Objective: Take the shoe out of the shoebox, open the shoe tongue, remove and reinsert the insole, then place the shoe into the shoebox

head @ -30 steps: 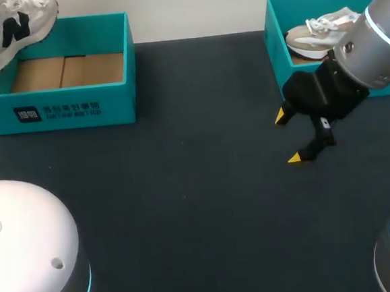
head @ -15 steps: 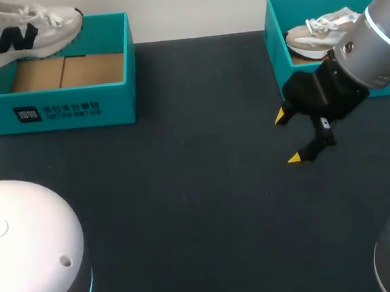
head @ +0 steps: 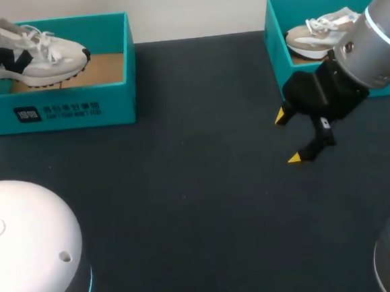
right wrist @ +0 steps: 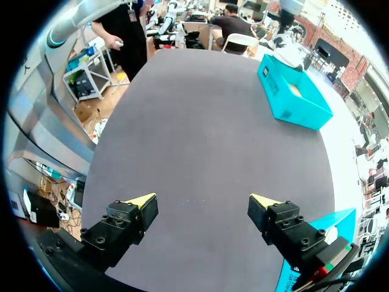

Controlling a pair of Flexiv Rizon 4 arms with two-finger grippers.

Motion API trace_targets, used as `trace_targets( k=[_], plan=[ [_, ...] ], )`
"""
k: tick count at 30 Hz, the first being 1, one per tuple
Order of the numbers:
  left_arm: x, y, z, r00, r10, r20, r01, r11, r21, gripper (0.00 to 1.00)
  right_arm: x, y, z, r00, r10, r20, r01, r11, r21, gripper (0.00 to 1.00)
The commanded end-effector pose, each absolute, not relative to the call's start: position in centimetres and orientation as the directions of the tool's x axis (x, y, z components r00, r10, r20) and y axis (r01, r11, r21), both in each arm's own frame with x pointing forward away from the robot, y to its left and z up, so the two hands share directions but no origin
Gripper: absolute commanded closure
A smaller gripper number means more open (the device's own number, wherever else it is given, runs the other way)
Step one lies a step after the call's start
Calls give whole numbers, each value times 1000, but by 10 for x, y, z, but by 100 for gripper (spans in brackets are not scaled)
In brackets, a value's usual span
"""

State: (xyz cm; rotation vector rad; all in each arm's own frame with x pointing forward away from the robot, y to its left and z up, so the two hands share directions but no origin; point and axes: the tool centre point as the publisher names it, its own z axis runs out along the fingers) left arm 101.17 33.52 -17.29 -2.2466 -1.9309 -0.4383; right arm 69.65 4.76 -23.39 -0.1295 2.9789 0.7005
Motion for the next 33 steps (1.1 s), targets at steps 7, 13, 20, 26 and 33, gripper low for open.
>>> trace_targets(
  k=[7,13,20,26,33],
  plan=[
    [1022,328,-176,80,955,286,991,-106,76,100,697,49,-235,-993,-65,-95,-100,893,440,0],
    [1039,319,-186,32,961,273,996,-54,73,100,697,49,-235,-993,-65,-95,-100,893,440,0],
    [1062,310,-205,8,959,285,996,-32,81,100,697,49,-235,-993,-65,-95,-100,893,440,0],
    [1071,307,-226,-1,955,296,996,-24,81,100,697,49,-235,-993,-65,-95,-100,893,440,0],
    [1076,303,-251,-27,953,303,997,5,71,100,697,49,-235,-993,-65,-95,-100,893,440,0]
  ],
)
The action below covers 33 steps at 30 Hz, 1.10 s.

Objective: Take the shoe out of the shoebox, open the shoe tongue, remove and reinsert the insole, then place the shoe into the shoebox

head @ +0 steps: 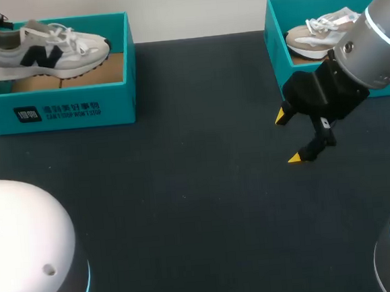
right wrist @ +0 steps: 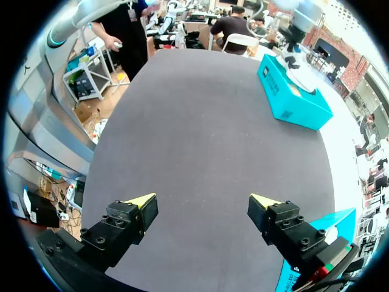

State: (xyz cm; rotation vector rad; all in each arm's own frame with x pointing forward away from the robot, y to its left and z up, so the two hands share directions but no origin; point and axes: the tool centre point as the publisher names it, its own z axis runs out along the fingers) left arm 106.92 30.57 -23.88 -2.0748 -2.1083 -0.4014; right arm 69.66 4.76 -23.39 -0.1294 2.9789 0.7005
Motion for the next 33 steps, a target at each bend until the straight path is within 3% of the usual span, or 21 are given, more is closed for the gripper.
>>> trace_targets(
  k=[1,33],
  plan=[
    [1077,302,-254,-32,953,301,997,10,74,100,697,49,-235,-993,-65,-95,-100,893,440,0],
    [1058,294,-315,29,953,302,999,-32,5,100,697,49,-235,-993,-65,-95,-100,893,440,0]
  ],
)
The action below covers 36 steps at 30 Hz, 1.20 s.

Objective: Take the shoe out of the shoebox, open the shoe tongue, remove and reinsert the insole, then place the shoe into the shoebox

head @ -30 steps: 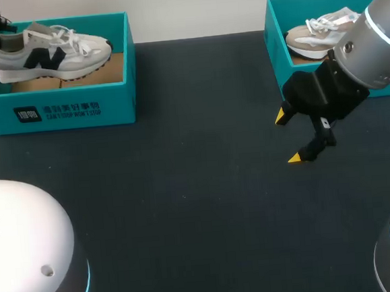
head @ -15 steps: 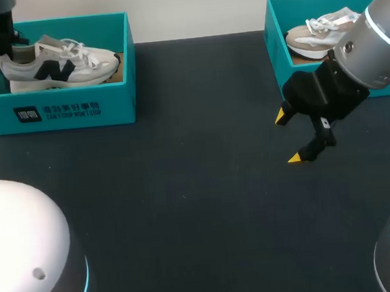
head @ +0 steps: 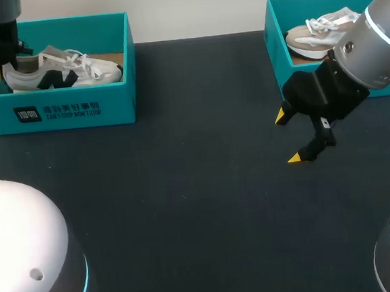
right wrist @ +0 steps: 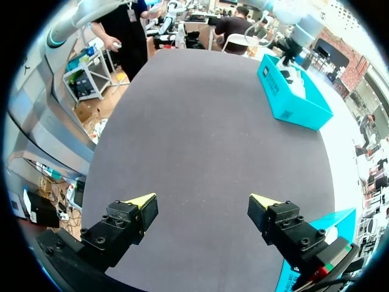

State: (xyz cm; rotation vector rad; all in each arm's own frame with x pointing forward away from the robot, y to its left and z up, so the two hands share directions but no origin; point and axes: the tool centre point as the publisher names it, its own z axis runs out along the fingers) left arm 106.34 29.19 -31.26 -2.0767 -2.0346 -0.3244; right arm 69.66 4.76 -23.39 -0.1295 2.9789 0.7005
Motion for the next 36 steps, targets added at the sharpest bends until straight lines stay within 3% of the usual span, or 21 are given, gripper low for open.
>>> trace_targets(
  k=[1,36],
  plan=[
    [1057,294,-316,33,953,301,999,-36,4,100,697,49,-235,-993,-65,-95,-100,893,440,0],
    [1044,303,-360,135,941,310,990,-112,-90,100,697,49,-235,-993,-65,-95,-100,893,440,0]
  ],
)
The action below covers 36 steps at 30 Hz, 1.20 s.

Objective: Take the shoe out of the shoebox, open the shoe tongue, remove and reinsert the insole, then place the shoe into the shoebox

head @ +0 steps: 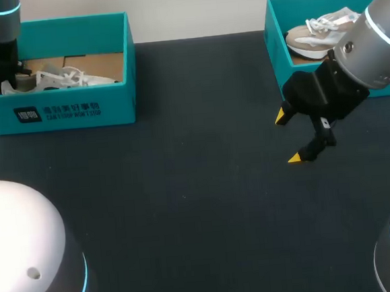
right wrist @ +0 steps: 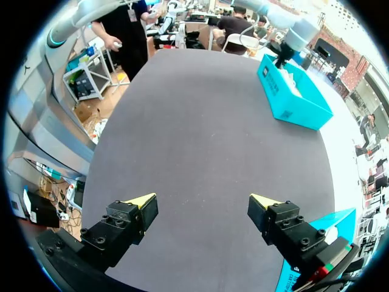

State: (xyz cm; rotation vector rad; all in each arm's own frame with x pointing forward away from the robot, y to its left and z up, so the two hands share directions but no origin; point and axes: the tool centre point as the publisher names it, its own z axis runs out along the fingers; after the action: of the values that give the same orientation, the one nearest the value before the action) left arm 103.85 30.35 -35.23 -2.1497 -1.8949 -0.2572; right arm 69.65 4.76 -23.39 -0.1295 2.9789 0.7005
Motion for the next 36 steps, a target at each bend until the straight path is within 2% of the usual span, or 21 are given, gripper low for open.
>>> trace_targets(
  k=[1,12,14,17,36],
  plan=[
    [1044,303,-362,136,940,312,989,-113,-92,100,697,49,-235,-993,-65,-95,-100,893,440,0],
    [1046,303,-375,146,939,313,987,-116,-113,100,697,49,-235,-993,-65,-95,-100,893,440,0],
    [1046,303,-375,146,939,311,987,-116,-112,64,697,49,-235,-993,-65,-95,-100,893,440,0],
    [1047,303,-374,150,940,307,986,-121,-111,59,697,49,-235,-993,-65,-95,-100,893,440,0],
    [1039,295,-338,182,955,232,983,-173,-60,53,697,49,-235,-993,-65,-95,-100,893,440,0]
  ],
)
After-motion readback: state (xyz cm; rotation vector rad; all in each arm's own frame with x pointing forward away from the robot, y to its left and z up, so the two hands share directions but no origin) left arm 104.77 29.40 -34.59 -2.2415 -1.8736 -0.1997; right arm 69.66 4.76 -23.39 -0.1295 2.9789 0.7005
